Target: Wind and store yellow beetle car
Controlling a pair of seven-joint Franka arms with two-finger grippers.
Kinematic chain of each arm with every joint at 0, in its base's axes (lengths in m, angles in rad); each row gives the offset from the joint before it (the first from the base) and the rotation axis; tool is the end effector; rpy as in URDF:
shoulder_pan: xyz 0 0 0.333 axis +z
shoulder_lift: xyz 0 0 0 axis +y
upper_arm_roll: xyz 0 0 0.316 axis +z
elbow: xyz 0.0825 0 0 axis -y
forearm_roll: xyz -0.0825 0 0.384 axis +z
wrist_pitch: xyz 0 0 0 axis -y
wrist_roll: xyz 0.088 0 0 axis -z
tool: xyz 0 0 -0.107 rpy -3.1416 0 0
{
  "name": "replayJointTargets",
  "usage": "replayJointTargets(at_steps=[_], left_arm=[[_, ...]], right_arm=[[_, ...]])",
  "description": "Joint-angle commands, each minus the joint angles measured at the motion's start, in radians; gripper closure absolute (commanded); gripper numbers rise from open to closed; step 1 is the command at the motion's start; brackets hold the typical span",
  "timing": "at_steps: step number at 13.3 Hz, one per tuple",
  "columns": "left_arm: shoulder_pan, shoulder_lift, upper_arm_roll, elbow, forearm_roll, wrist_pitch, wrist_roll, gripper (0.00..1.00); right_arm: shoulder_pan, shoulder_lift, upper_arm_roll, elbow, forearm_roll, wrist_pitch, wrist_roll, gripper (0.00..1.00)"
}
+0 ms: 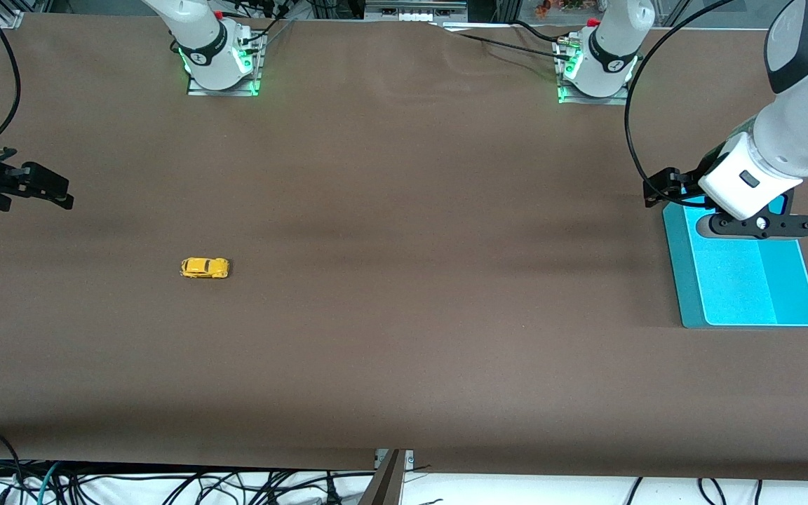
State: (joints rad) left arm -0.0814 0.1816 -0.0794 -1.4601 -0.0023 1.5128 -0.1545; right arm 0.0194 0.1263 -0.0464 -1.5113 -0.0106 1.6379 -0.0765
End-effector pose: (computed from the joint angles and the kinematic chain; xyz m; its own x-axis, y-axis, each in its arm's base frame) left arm 0.5933 -0.0923 0.5669 0.9916 -0.0056 -0.1290 -0.0061 -1.0000 -0.0033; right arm 0.5981 -0.0155 0.5859 0.9987 0.0506 -0.0008 0.0506 -0.9986 0.0164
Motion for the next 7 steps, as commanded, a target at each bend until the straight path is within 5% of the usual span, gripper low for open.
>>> replayJointTargets(at_steps=[1,7], left_arm=[[0.002,0.013,0.0,0.027,-0.011,-0.011,-0.013,0.0],[-0.005,0.015,0.0,0.027,-0.007,-0.009,-0.014,0.0]], right_arm=[[-0.001,-0.004,0.003,0.002,0.012,-0.003,0.015,0.0],[-0.003,-0.002,0.002,0.002,0.012,0.0,0.004,0.0]])
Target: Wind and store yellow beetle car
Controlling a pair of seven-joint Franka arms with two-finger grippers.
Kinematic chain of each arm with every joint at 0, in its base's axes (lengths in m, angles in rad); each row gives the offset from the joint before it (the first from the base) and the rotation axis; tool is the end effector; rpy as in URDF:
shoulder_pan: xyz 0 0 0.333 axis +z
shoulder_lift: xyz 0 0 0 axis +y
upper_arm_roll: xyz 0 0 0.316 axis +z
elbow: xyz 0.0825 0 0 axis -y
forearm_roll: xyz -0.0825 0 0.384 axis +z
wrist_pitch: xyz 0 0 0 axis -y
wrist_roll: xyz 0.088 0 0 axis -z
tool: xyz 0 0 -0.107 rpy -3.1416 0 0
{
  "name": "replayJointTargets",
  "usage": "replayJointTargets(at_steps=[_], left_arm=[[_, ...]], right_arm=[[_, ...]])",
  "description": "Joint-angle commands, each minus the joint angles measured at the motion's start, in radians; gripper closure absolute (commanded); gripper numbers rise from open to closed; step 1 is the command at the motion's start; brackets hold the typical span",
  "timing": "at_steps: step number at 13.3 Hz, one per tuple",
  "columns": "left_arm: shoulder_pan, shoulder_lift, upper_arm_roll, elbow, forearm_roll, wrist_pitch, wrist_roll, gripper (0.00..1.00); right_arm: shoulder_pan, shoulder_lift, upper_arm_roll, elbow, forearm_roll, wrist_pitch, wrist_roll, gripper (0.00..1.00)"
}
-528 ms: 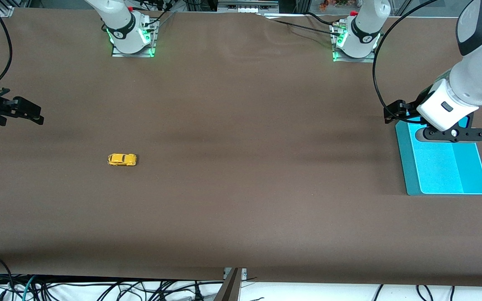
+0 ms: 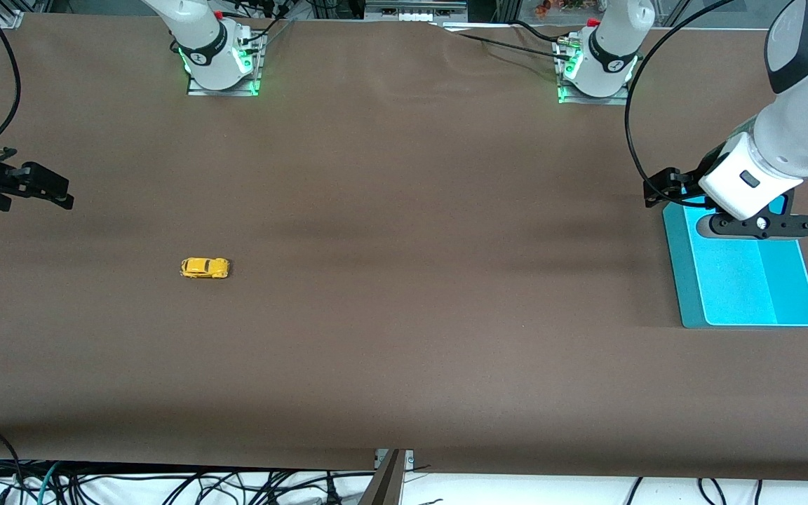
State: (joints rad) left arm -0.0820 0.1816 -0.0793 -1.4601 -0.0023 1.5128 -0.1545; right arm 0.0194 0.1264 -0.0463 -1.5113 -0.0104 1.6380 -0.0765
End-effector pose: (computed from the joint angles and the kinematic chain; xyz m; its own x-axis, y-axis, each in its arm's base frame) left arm 0.5933 -0.0926 0.5669 0.9916 -0.0061 -0.1290 -0.0066 -1.0000 -0.0033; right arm 0.5981 -0.0154 0.5858 0.9987 0.0506 -0.0008 0.0506 -0.9986 0.0162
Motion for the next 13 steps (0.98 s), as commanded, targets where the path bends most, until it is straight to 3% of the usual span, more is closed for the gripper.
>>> replayJointTargets(at_steps=[1,7,13], left_arm=[[-0.004,0.015,0.0,0.027,-0.008,-0.003,-0.014,0.0],[0.008,0.015,0.001,0.027,-0.011,-0.002,-0.002,0.0],[0.007,0.013,0.001,0.027,-0.011,-0.005,-0.002,0.0]], right_arm=[[-0.004,-0.002,0.002,0.002,0.012,0.0,0.003,0.0],[-0.003,-0.002,0.002,0.0,0.012,-0.001,0.012,0.0],[0.014,0.056,0.006,-0.009,0.012,-0.029,-0.002,0.0]])
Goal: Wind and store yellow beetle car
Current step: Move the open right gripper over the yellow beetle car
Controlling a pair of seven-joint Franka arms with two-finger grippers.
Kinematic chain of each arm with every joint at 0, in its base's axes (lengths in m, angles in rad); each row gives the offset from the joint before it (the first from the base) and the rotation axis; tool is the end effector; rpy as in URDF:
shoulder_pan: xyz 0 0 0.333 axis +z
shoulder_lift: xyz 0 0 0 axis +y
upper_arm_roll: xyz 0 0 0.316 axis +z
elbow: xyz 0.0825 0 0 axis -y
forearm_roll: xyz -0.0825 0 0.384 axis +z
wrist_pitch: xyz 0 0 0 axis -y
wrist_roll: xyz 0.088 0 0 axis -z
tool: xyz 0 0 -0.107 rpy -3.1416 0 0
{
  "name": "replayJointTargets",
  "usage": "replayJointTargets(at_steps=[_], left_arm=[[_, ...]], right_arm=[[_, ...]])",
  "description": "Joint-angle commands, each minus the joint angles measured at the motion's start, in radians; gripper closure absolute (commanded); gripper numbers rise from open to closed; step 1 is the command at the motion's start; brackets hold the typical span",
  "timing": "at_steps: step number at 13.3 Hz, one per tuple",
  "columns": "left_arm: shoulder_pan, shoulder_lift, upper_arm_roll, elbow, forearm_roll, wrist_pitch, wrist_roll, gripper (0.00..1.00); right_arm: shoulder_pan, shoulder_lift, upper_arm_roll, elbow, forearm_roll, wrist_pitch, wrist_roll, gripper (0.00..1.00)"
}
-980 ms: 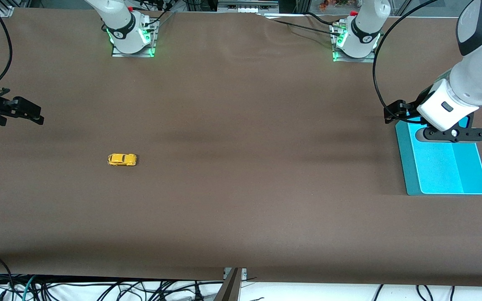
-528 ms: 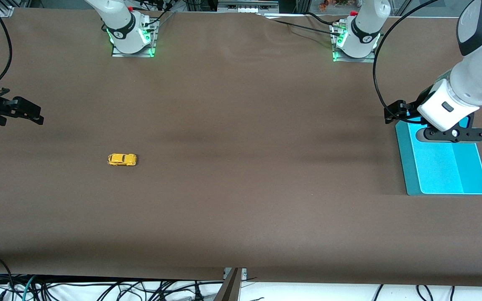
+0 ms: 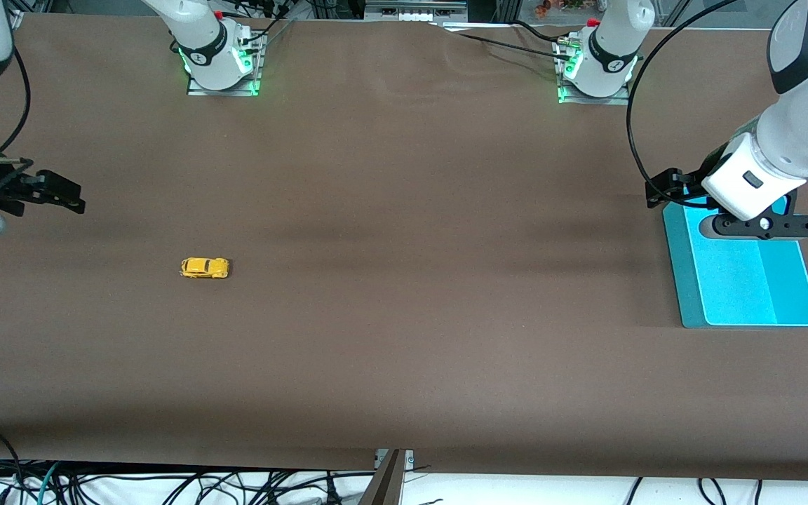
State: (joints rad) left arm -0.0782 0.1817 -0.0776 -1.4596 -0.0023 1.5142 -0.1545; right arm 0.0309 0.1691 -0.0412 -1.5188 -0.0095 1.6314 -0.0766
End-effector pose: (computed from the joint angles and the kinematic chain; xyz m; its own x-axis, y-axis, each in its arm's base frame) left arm 0.5940 -0.0895 0.5671 0.9919 -0.0007 -0.1272 -0.0011 -1.0000 -0.0033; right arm 0.6073 -0.0053 0.5560 0.9961 0.0670 -0.0574 0.0678 -0.9976 0.0120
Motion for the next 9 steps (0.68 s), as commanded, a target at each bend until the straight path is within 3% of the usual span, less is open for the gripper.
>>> replayJointTargets(at_steps=[1,9], left_arm=[[0.003,0.013,-0.002,0.027,-0.011,-0.005,-0.002,0.0],[0.0,0.013,-0.002,0.027,-0.011,-0.006,-0.003,0.0]], right_arm=[[0.014,0.023,0.001,0.0,0.011,-0.025,-0.003,0.0],[0.078,0.23,0.001,-0.024,-0.006,0.053,-0.218,0.0]])
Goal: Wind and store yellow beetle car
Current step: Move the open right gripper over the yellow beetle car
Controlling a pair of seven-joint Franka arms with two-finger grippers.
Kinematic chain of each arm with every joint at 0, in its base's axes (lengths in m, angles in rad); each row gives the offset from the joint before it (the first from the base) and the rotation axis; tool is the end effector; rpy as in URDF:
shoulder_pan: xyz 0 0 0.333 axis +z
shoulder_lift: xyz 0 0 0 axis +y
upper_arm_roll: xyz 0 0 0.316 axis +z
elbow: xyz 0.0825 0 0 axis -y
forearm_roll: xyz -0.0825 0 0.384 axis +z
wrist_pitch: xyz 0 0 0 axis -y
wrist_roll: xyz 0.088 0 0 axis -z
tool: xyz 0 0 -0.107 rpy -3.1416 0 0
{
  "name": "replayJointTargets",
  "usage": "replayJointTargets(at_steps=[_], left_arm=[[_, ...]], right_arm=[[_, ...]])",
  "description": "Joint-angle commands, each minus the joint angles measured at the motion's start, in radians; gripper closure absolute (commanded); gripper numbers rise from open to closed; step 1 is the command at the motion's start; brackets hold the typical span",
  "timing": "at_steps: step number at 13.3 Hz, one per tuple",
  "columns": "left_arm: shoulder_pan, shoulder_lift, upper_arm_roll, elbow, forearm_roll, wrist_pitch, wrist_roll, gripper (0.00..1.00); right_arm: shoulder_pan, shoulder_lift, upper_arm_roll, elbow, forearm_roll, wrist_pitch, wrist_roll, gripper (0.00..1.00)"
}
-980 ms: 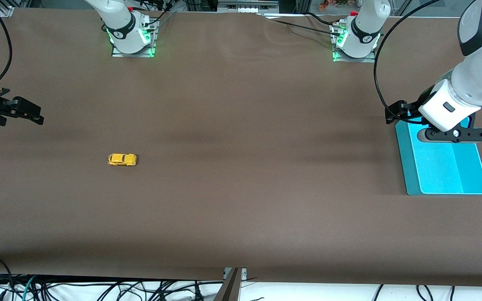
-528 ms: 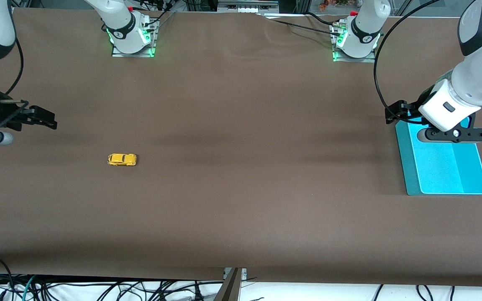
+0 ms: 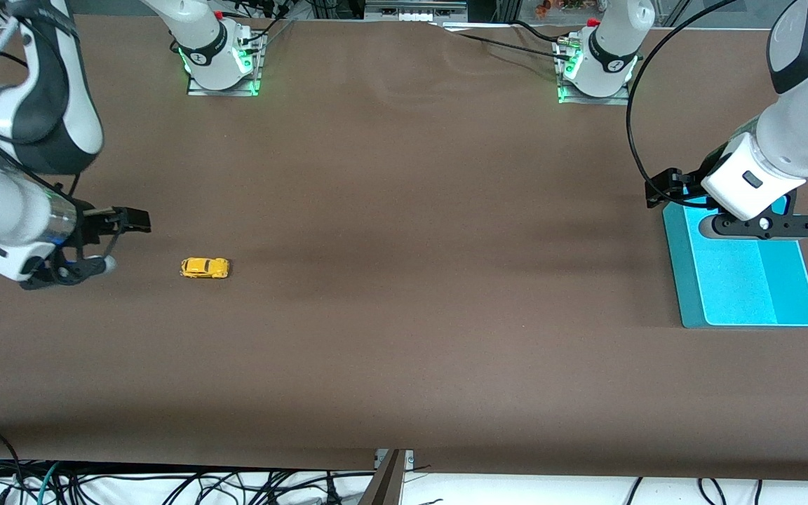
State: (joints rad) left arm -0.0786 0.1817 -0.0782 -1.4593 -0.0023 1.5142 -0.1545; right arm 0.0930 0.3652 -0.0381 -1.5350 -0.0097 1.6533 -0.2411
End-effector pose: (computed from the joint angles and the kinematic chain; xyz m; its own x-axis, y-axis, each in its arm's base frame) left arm 0.5939 -0.0900 0.5673 0.9919 -0.0017 -0.1269 -0.0021 -1.0000 -0.0032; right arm 0.6380 0.0370 0.4274 0.9258 0.2899 -0.2425 0.2899 -0.9564 -0.0362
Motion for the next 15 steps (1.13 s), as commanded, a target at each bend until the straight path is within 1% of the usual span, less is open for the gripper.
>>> replayJointTargets(at_steps=[1,4,5,7,9,12,15], left_arm=[[0.0,0.013,-0.002,0.027,-0.012,-0.006,-0.004,0.0],[0.0,0.013,-0.002,0.027,-0.012,-0.006,-0.004,0.0],[0.0,0.013,-0.002,0.027,-0.012,-0.006,-0.004,0.0],[0.0,0.013,-0.002,0.027,-0.012,-0.006,-0.002,0.0],[0.0,0.013,-0.002,0.027,-0.012,-0.006,-0.004,0.0],[0.0,0.013,-0.002,0.027,-0.012,-0.006,-0.005,0.0],[-0.003,0.013,-0.002,0.027,-0.012,-0.006,-0.008,0.0]], right_arm=[[0.027,0.058,-0.003,-0.022,-0.009,0.066,-0.093,0.0],[0.028,0.075,-0.002,-0.109,-0.01,0.204,-0.284,0.0],[0.028,0.075,-0.002,-0.129,-0.01,0.223,-0.332,0.0],[0.043,0.075,-0.003,-0.181,-0.015,0.284,-0.5,0.0],[0.044,0.073,-0.003,-0.241,-0.016,0.388,-0.678,0.0],[0.042,0.07,-0.003,-0.321,-0.018,0.523,-0.834,0.0],[0.037,0.066,-0.008,-0.42,-0.015,0.704,-1.013,0.0]])
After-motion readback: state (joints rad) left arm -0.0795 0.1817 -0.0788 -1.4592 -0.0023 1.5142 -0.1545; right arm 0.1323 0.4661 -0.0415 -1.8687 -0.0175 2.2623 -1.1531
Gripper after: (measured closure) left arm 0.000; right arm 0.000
